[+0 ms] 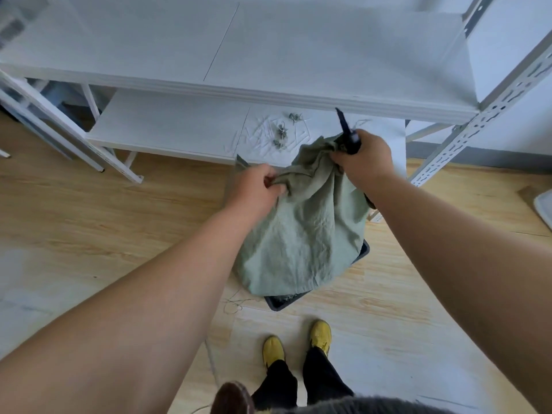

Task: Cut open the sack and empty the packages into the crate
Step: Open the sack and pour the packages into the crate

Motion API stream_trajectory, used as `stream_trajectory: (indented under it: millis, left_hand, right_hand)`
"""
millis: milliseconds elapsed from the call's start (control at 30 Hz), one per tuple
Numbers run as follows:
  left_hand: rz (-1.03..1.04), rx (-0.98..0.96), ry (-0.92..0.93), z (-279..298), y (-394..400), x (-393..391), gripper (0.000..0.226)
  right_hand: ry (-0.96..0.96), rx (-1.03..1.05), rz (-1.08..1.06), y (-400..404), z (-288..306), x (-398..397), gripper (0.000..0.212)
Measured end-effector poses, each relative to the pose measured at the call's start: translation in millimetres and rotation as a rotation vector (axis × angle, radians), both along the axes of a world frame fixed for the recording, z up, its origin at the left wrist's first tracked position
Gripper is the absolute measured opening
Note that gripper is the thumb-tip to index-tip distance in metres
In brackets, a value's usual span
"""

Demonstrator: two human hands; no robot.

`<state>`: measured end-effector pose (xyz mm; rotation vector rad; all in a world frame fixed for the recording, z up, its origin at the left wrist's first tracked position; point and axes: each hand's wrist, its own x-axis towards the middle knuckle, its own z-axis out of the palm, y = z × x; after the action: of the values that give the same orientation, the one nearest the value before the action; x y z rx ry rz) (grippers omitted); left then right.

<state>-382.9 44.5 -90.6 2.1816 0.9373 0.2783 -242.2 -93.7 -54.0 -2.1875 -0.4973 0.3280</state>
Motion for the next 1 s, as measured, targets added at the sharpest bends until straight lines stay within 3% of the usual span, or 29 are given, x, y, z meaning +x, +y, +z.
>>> stream_trajectory:
  millis: [133, 200, 300, 367, 467, 567, 667, 700, 767, 833, 900, 1000]
  left_hand:
    - [0.185, -0.171, -0.091, 1.4, 0.0, -0.9, 0.012]
    - [0.261, -0.386, -0.141, 3.0, -2.6, -1.0, 0.011]
    - [0.418, -0.757, -0.229, 12.9, -8.9, 2.7, 0.011]
    - [0.426, -0.821, -0.233, 15.7, -8.9, 9.2, 0.011]
    - [0.334, -0.815, -0.202, 24.3, -14.4, 21.9, 0.012]
    - [0.215, -0.750, -0.191, 28.0, -17.1, 26.5, 0.011]
    - [0.373, -0.499, -0.277, 18.7, -9.7, 20.0, 0.019]
    - [0.442, -0.366, -0.239, 9.9, -6.4, 16.5, 0.025]
    - [0.443, -0.220, 0.015, -10.7, -6.7, 10.2, 0.045]
    - [0.349, -0.267, 0.267, -35.4, -14.2, 6.1, 0.071]
    - [0.249, -0.367, 0.348, -55.1, -23.5, 6.8, 0.091]
    - [0.134, -0.422, 0.425, -74.6, -44.0, 12.9, 0.085]
  right_hand:
    - [0.006, -0.010, -0.038, -3.7, 1.3, -2.4, 0.021]
    - [0.039, -0.032, -0.020, -2.6, 1.0, -5.9, 0.029]
    - [0.140, -0.046, 0.036, 1.3, 3.8, -18.7, 0.051]
    - [0.214, -0.045, 0.136, 6.2, -0.1, -31.5, 0.067]
    - [0.264, -0.038, 0.264, 15.8, -18.8, -50.1, 0.067]
    - [0.203, -0.053, 0.150, 17.7, -36.9, -41.7, 0.041]
    - [0.195, -0.065, 0.113, 4.7, -44.0, -15.5, 0.024]
    - [0.213, -0.054, 0.129, -0.8, -45.0, -6.8, 0.021]
    - [0.256, -0.031, 0.171, -10.1, -44.5, 7.6, 0.019]
    - [0.292, -0.006, 0.211, -16.5, -43.4, 20.6, 0.022]
    - [0.297, 0.004, 0.255, -19.6, -41.8, 31.7, 0.026]
    - [0.287, -0.004, 0.292, -22.7, -44.8, 40.4, 0.029]
